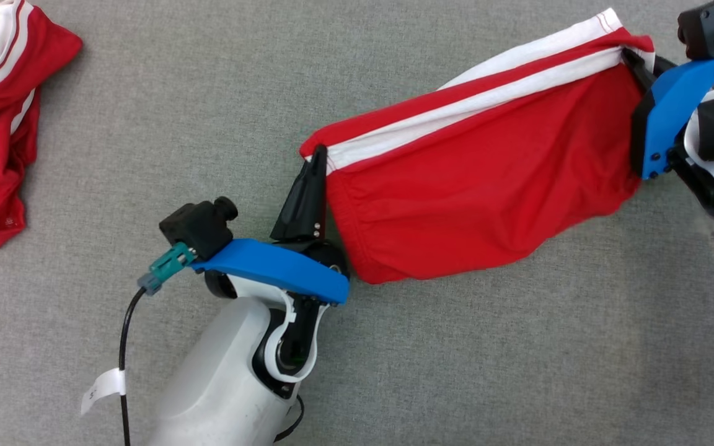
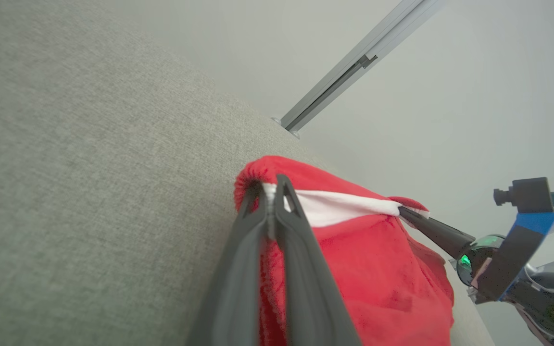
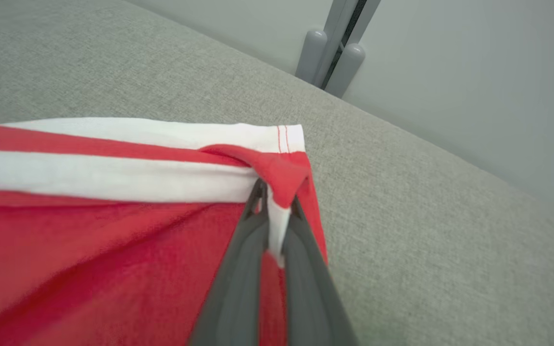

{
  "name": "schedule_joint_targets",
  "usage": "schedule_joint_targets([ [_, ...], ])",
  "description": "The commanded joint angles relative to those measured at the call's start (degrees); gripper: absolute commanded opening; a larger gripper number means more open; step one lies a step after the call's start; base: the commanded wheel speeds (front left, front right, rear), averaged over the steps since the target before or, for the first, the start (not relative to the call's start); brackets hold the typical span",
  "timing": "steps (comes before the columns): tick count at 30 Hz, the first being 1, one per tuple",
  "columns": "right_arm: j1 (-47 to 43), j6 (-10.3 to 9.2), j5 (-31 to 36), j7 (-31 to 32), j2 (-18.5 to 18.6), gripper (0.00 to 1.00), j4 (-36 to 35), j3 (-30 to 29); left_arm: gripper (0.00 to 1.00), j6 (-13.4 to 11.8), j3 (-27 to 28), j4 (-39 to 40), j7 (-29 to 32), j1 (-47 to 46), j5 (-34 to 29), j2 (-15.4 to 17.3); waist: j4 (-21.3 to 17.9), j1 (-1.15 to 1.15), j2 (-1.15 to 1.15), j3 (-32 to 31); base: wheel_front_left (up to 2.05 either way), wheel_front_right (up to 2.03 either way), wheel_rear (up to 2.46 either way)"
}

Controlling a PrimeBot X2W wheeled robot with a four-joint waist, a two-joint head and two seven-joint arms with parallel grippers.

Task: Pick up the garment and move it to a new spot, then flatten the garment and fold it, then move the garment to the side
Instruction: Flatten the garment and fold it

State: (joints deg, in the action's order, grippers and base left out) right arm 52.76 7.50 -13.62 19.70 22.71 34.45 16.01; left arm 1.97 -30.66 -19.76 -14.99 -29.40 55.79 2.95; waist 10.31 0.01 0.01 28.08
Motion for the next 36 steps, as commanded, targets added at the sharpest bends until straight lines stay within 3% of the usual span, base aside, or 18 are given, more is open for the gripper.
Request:
schedule_joint_targets([
  [1, 1.51, -0.01, -0.45, 0.0, 0.69, 0.69, 1.12, 0.48, 0.0, -0.38, -0.53, -0.1, -0.27, -1.44, 0.6, -0.07, 0.05, -0.01, -0.01, 0.14, 0.0, 0.0, 0.0],
  [2, 2.36, -0.01, -0.71, -0.19, 0.77, 1.0, 1.92, 0.99, 0.0, -0.64, -1.15, -0.45, -0.27, -1.81, 0.76, -0.08, 0.05, -0.01, -0.01, 0.18, 0.0, 0.0, 0.0],
  [3, 3.12, -0.01, -0.91, -0.54, 0.76, 1.0, 2.7, 1.29, 0.05, -0.91, -1.48, -0.43, -0.28, -2.16, 1.01, -0.07, 0.01, -0.01, -0.01, 0.17, 0.0, 0.0, 0.0],
  [4, 3.8, -0.01, -0.95, -0.99, 0.71, 1.0, 3.25, 1.49, 0.33, -1.18, -1.77, -0.41, -0.27, -2.47, 1.23, -0.08, -0.06, -0.01, -0.01, 0.14, 0.0, 0.0, 0.0],
  [5, 4.31, -0.01, -1.12, -1.32, 0.67, 1.0, 3.91, 1.52, 0.9, -1.46, -1.96, -0.3, -0.27, -2.68, 1.14, -0.07, -0.17, -0.01, -0.01, 0.07, 0.0, 0.0, 0.0],
  [6, 4.83, -0.01, -1.32, -1.98, 0.58, 1.0, 4.46, 1.34, 1.0, -1.69, -2.23, -0.34, -0.27, -2.82, 1.02, -0.07, -0.29, -0.01, -0.01, -0.01, 0.0, 0.0, 0.0],
  [13, 6.78, -0.01, -1.69, -5.23, -0.48, 1.0, 6.79, 0.64, 1.0, -3.21, -1.68, -0.9, -0.27, -1.26, -3.26, 0.24, -1.41, -0.01, -0.01, -1.11, 0.0, 0.0, 0.0],
  [24, 4.36, -0.01, -3.31, -6.62, 1.38, 1.0, 8.23, 0.63, 1.0, -5.88, -2.24, 0.78, 0.56, 2.97, -7.27, 5.52, -2.2, -0.01, -0.01, -4.61, 0.0, 0.0, 0.0],
  [32, 1.62, -0.01, -5.29, -5.41, 1.51, 1.0, 9.2, -0.2, 1.0, -9.45, -0.73, 5.79, 0.08, 4.62, -12.17, 9.66, -1.37, -0.01, -0.01, -7.43, 0.0, 0.0, 0.0],
  [36, 0.62, -0.01, -6.55, -2.98, 0.97, 1.0, 10.55, -0.21, 1.0, -10.89, 0.02, 7.48, -0.14, 5.52, -14.35, 9.54, -0.23, -0.01, -0.01, -7.72, 0.0, 0.0, 0.0],
])
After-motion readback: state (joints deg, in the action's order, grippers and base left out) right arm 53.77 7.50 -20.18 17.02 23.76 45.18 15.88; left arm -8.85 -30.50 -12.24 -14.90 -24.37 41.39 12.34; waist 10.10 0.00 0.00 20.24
